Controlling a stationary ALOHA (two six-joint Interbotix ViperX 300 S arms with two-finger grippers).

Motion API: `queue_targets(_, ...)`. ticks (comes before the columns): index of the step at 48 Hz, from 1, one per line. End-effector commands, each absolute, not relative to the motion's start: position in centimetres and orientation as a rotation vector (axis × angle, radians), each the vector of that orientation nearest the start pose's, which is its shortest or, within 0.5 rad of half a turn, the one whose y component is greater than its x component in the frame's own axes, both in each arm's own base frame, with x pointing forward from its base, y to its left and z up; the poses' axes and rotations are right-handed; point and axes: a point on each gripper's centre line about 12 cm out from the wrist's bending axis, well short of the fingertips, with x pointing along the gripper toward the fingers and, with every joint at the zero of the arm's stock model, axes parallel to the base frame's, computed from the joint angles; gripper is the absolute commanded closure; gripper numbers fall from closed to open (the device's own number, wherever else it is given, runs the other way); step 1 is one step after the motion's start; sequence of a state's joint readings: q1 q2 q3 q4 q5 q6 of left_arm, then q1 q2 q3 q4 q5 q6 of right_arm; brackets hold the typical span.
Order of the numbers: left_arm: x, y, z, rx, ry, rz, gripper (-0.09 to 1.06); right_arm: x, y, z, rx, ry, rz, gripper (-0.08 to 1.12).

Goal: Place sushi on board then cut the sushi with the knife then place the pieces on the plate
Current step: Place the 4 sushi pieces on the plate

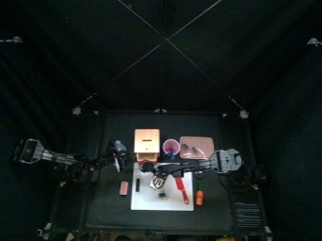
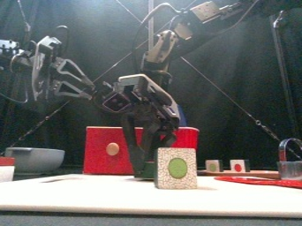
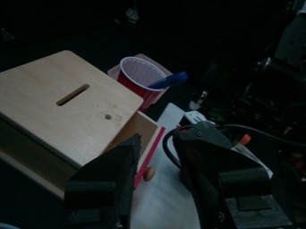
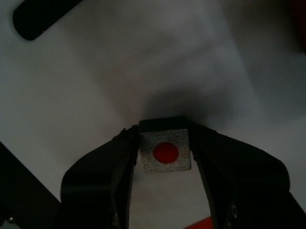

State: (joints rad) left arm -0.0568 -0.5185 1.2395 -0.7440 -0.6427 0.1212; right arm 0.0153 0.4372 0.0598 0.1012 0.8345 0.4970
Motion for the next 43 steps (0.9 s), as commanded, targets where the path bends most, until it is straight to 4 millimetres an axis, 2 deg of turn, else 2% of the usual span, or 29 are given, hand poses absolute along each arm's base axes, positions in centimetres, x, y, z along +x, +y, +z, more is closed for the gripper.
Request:
queue_targets(1,24.1,3.5,20.5,-0.457,0.082,0.405,0.21,46.8,1.6,13.1,0.596,1.329,-0.338,0.29)
queue_targets(11,24.2,3.8,20.7,-0.460,0.073,0.414,0.21,46.2,1.2,14.0,0.536,1.317,-0.377,0.30)
queue_targets(22,24.3,3.8,20.8,-0.458,0.071,0.412,0.21,45.0,-0.1,16.8,0.538,1.203,-0.457,0.30)
queue_targets(34,24.3,3.8,20.9,-0.444,0.070,0.409,0.21,39.9,-1.8,20.0,0.625,1.138,-0.557,0.30)
queue_targets(43,24.3,3.8,20.9,-0.433,0.068,0.403,0.21,35.6,-3.9,22.0,0.677,1.089,-0.617,0.30)
